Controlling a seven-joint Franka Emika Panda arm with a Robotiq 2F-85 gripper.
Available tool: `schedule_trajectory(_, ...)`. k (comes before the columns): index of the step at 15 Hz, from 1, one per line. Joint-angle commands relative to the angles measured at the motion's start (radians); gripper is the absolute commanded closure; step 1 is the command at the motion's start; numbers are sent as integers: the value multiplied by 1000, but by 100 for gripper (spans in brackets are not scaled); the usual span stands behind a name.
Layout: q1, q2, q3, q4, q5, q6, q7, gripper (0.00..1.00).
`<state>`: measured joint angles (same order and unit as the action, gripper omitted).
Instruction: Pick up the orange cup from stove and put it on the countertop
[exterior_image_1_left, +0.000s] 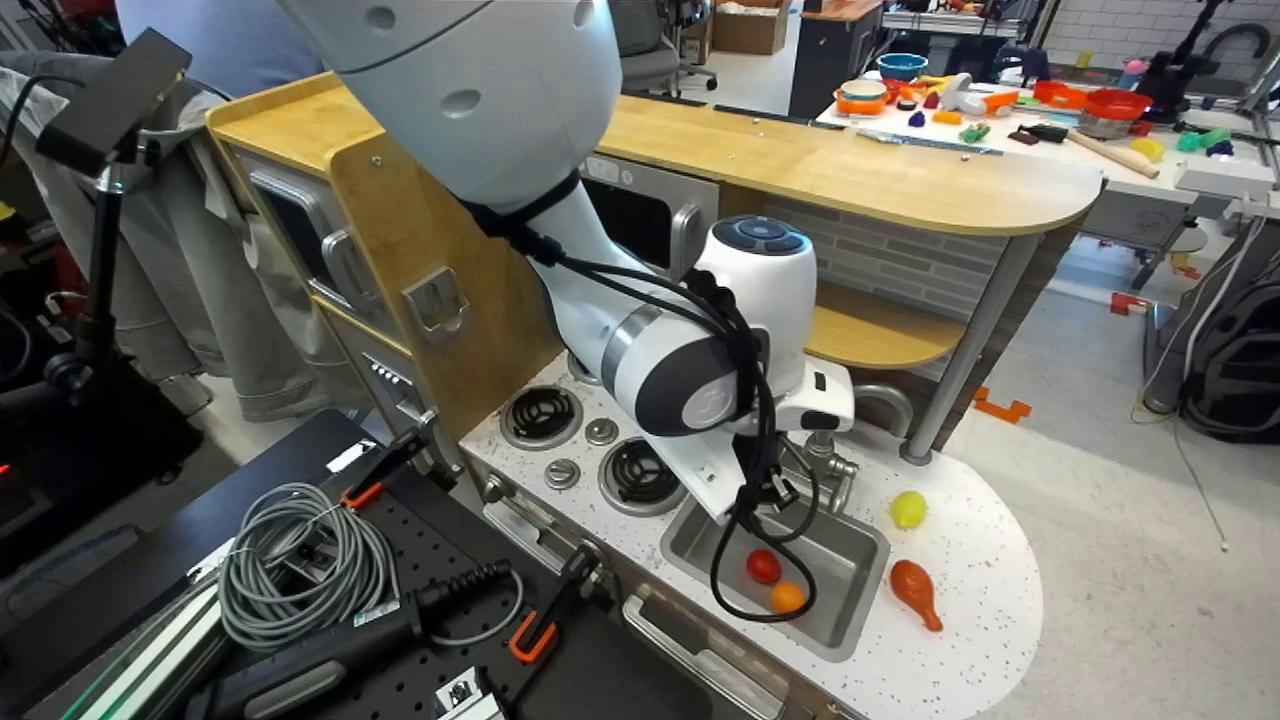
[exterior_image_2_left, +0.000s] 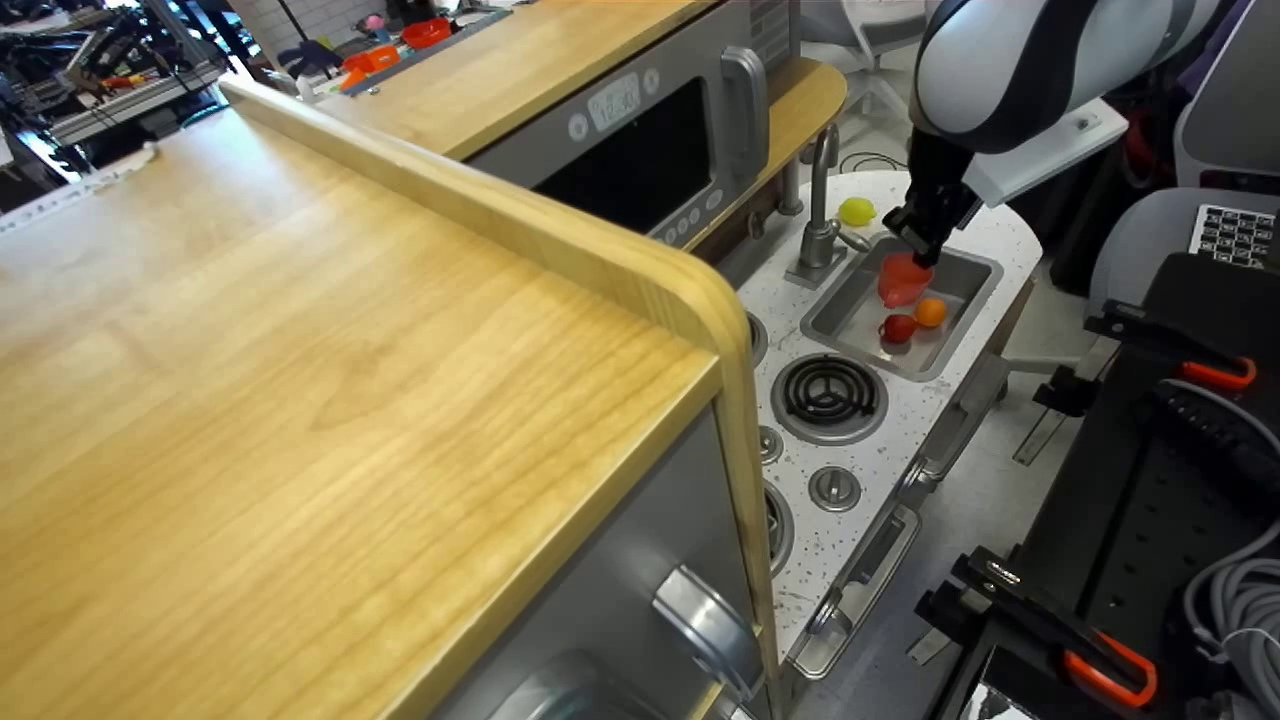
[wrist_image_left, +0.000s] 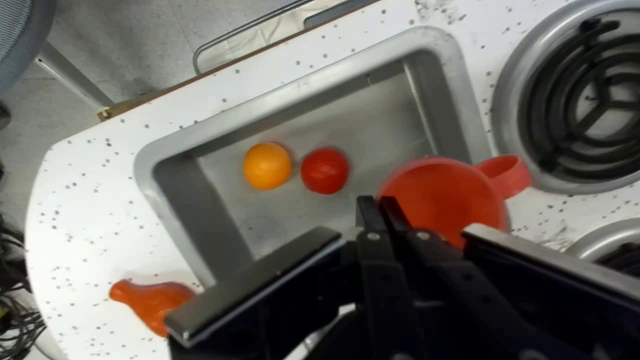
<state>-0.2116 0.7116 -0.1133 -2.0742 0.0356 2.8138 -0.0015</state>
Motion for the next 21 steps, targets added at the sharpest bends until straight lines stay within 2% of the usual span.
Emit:
schedule_trajectory(1, -43, 5, -30, 20, 45, 48, 34, 99)
schedule_trajectory(5, -75, 23, -84, 56, 104, 88, 127, 99)
schedule_trajectory(13, -109, 102, -173, 114, 234, 76, 359, 99)
schedule_trajectory(17, -101, 181, -213, 173, 284, 54, 472, 99)
schedule_trajectory(20, -92, 234, -225, 232, 306, 28, 545, 97)
schedule_trajectory(21, -94, 251, -222, 254, 312, 23, 558, 99)
